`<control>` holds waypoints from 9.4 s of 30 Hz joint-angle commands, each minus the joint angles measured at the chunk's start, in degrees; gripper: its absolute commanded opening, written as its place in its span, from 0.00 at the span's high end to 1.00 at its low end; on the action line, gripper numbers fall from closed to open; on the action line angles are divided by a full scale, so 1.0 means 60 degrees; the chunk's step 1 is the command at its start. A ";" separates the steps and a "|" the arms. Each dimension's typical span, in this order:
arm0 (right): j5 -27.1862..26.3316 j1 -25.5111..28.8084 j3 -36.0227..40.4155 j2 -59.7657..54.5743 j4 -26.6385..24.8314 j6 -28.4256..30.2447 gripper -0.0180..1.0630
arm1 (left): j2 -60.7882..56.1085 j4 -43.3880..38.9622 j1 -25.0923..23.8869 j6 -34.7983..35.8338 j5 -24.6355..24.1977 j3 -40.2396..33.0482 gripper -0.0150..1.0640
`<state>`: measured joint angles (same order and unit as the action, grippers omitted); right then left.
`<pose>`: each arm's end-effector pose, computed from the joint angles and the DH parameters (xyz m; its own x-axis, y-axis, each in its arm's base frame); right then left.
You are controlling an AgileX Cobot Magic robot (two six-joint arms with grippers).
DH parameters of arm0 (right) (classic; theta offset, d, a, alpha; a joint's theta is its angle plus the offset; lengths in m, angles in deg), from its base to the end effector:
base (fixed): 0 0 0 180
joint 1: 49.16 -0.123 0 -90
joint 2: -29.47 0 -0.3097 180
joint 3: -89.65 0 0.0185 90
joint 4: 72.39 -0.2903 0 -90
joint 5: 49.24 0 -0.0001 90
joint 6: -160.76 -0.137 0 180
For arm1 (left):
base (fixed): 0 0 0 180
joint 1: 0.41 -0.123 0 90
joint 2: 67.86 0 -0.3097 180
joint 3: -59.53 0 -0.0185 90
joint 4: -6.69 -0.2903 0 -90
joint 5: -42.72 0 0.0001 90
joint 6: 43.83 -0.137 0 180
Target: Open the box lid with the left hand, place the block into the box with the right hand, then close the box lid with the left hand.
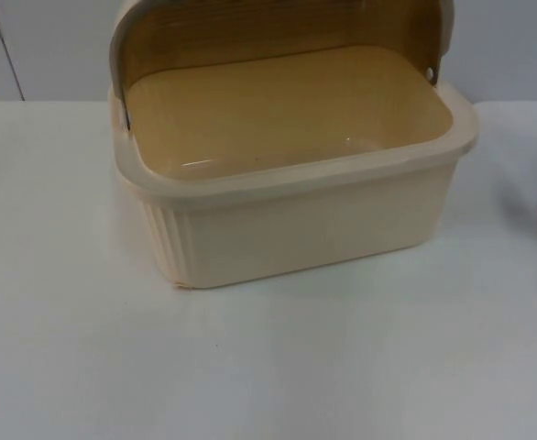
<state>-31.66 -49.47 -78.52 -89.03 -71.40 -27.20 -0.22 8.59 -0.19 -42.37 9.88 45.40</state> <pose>0.4538 0.0017 0.1053 -0.8412 0.1176 -0.5278 0.1009 0.9931 0.0605 0.2913 -0.0036 0.4122 -0.4167 -0.0517 -0.9076 -0.0020 0.9984 -0.0560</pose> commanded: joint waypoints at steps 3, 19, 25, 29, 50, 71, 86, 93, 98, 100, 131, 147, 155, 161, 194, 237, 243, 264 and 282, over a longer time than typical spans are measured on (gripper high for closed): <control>-0.0754 -0.0205 -0.0044 -0.0264 -0.0017 -0.0022 0.01 | -0.0068 0.0078 -0.0037 0.0084 0.0101 -0.0023 0.01; -0.1425 -0.0274 -0.0044 -0.0911 -0.0017 -0.0286 0.01 | -0.0068 0.0059 -0.0037 0.0063 0.0217 -0.0023 0.01; -0.1989 -0.0274 -0.0044 -0.1099 -0.0017 -0.0286 0.01 | -0.0068 0.0059 -0.0037 0.0063 0.0250 -0.0023 0.01; -0.1971 -0.0274 -0.0044 -0.1204 -0.0017 -0.0286 0.01 | -0.0068 0.0059 -0.0037 0.0063 0.0250 -0.0023 0.01; -0.1084 -0.0274 -0.0044 -0.1398 -0.0017 -0.0328 0.69 | -0.0068 0.0042 -0.0037 0.0063 0.0270 -0.0023 0.01; -0.0201 -0.0274 -0.0863 0.1202 0.0059 -0.0017 0.98 | -0.0068 0.0066 -0.0037 0.0063 0.0398 -0.0023 0.01; 0.3203 -0.0274 -0.2459 0.4217 0.0550 0.1444 0.98 | -0.0068 0.0086 -0.0037 0.0063 0.0538 -0.0023 0.01; 0.3118 -0.0374 -0.1342 0.5713 0.0301 0.1404 0.98 | -0.0068 0.0086 -0.0037 0.0063 0.0538 -0.0023 0.01; 0.1189 -0.0501 0.0774 0.7638 0.0212 0.0725 0.98 | -0.0068 0.0086 -0.0037 0.0063 0.0538 -0.0023 0.01; 0.0832 -0.0702 0.1276 0.8068 0.0291 0.0752 0.98 | -0.0068 0.0086 -0.0037 0.0063 0.0538 -0.0023 0.01; -0.3898 -0.5260 0.0944 0.2763 0.1569 0.1004 0.98 | -0.0068 0.0046 -0.0037 0.0063 0.0538 -0.0023 0.01; -0.3624 -0.5216 -0.1040 0.0200 0.1485 0.1075 0.98 | -0.0068 0.0065 -0.0037 0.0063 0.0538 -0.0023 0.01; -0.3644 -0.5002 -0.1040 0.0047 0.1485 0.1075 0.76 | -0.0068 0.0041 -0.0037 0.0063 0.0538 -0.0023 0.01; -0.3608 -0.4931 -0.1040 0.0009 0.1485 0.1043 0.36 | -0.0068 0.0041 -0.0037 0.0063 0.0538 -0.0023 0.01; -0.1147 -0.4931 -0.1040 0.4753 0.1485 0.0608 0.01 | -0.0068 0.0108 -0.0037 0.0063 0.0477 -0.0023 0.01; 0.2460 0.0736 -0.1040 0.6753 -0.0292 0.0277 0.01 | -0.0068 0.0123 -0.0037 0.0063 0.0523 -0.0023 0.01; 0.2108 0.0736 -0.0680 0.6727 -0.2159 0.2269 0.01 | -0.0068 0.0151 -0.0037 0.0063 0.0440 -0.0023 0.01; 0.1740 0.0736 -0.0206 0.6727 -0.1431 0.2274 0.01 | 0.1216 0.0289 -0.0039 -0.0452 0.0956 0.1029 0.01; 0.1744 0.0736 -0.0206 0.6727 -0.1278 0.2333 0.01 | 0.6563 0.0300 0.2362 -0.1772 0.1049 0.6595 0.01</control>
<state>-20.52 -44.87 -79.91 -48.85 -79.61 -13.77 38.47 9.52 13.22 -52.82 15.79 83.76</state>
